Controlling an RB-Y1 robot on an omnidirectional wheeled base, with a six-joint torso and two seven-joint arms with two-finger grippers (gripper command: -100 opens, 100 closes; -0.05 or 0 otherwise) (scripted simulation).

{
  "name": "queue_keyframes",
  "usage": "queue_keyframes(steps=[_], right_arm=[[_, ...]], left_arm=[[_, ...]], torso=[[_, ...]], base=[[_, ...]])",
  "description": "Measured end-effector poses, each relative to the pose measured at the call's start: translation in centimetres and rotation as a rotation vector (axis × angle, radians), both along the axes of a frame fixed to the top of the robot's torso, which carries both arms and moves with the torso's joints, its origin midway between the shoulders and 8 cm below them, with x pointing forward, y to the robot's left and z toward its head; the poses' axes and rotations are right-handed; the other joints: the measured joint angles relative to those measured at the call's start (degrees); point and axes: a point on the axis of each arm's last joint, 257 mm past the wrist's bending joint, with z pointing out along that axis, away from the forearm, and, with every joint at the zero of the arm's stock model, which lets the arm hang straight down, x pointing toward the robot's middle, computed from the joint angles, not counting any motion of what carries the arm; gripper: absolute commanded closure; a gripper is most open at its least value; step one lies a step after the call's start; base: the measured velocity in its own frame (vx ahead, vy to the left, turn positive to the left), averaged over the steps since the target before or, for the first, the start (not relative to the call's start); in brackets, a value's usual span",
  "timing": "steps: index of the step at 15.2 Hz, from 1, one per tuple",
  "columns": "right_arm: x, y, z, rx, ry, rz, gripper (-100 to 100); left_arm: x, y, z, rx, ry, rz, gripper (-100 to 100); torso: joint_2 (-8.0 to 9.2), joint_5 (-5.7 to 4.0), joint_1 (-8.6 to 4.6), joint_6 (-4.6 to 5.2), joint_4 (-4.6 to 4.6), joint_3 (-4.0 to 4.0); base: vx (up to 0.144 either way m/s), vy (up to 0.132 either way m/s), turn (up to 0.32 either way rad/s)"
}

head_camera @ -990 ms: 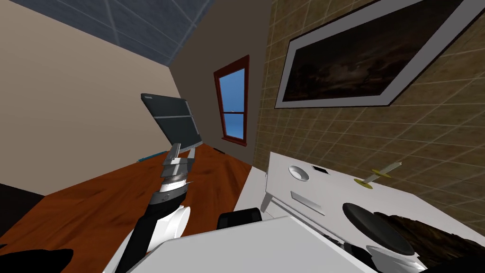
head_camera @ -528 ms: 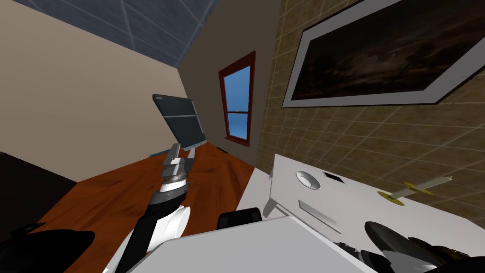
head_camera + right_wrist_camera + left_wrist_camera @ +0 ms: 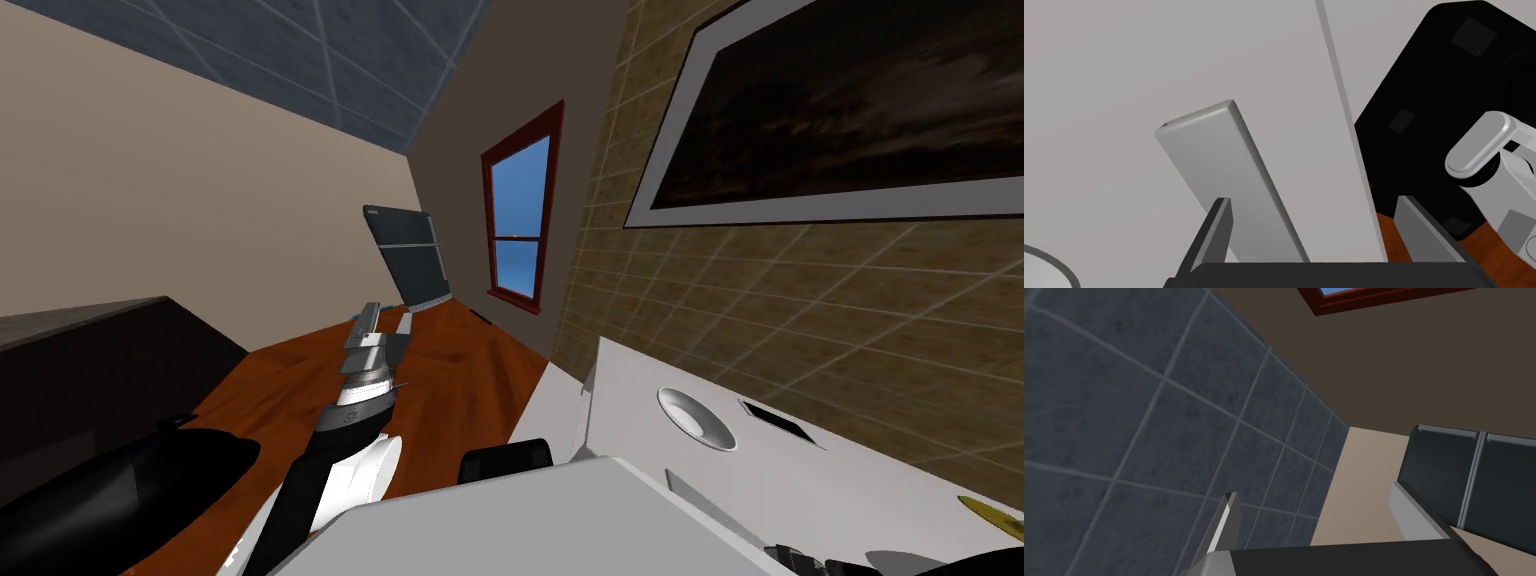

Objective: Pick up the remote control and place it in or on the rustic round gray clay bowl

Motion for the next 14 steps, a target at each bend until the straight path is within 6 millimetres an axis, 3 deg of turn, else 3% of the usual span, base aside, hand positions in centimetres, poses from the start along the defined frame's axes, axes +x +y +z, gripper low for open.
queue_keyframes(steps=[3,5,10,11,14], right_arm=[[-1.1,-0.7,-0.2,-0.018,0.033,0.034,-100],[-2.0,0.3,-0.9,-0.002,0.054,0.059,-100],[-2.1,1.8,-2.7,0.000,0.048,0.053,-100],[-2.1,1.9,-2.8,-0.002,0.048,0.052,100],[-2.2,2.1,-2.8,0.002,0.050,0.055,100]], left_arm=[[0.0,0.0,0.0,0.000,0.000,0.000,0],[0.0,0.0,0.0,0.000,0.000,0.000,0],[0.0,0.0,0.0,0.000,0.000,0.000,0],[0.0,0.0,0.0,0.000,0.000,0.000,0],[0.0,0.0,0.0,0.000,0.000,0.000,0]], torso=[[0.07,-0.06,-0.11,0.04,0.00,0.03],[0.06,-0.07,-0.14,0.04,0.00,0.02],[0.67,-0.05,-0.02,0.11,0.13,0.37],[0.67,-0.02,0.04,0.12,0.14,0.38],[0.59,-0.03,0.03,0.12,0.15,0.35]], base=[[0.108,-0.067,0.177],[0.082,-0.056,0.147],[-0.022,-0.043,0.041],[-0.008,-0.010,0.002],[-0.003,0.000,0.000]])
